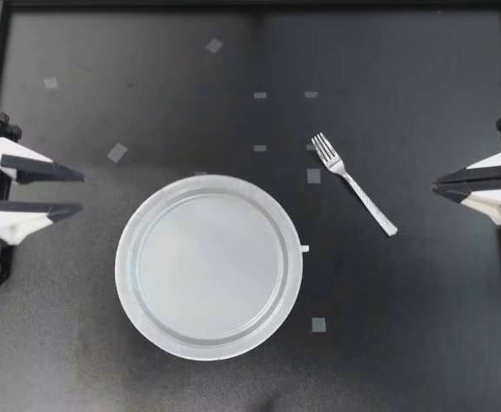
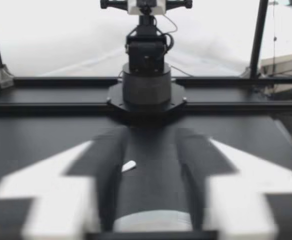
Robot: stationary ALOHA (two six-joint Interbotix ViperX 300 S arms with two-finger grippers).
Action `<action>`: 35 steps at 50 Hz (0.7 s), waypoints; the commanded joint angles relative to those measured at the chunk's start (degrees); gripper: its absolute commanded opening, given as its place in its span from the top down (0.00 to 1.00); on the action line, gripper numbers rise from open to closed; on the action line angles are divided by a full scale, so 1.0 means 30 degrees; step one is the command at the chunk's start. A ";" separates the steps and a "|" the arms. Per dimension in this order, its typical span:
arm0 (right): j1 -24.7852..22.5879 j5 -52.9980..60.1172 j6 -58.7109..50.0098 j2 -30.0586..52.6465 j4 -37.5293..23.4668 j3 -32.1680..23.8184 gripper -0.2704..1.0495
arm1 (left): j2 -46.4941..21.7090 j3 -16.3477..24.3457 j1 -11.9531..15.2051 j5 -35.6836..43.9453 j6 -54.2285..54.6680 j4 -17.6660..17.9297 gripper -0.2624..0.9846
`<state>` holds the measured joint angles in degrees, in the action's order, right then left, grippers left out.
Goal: Pick up the fork and place it on the plate.
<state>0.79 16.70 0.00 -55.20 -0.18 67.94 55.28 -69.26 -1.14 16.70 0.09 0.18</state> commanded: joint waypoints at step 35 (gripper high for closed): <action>0.2051 -1.1484 -0.4014 0.2256 0.1318 -0.4717 0.69 | -0.0205 0.4834 -0.0029 -0.9551 0.0908 0.1670 0.79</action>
<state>6.24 -9.84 -7.65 -53.96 3.69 58.18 55.72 -54.93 -1.14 -12.13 2.29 5.10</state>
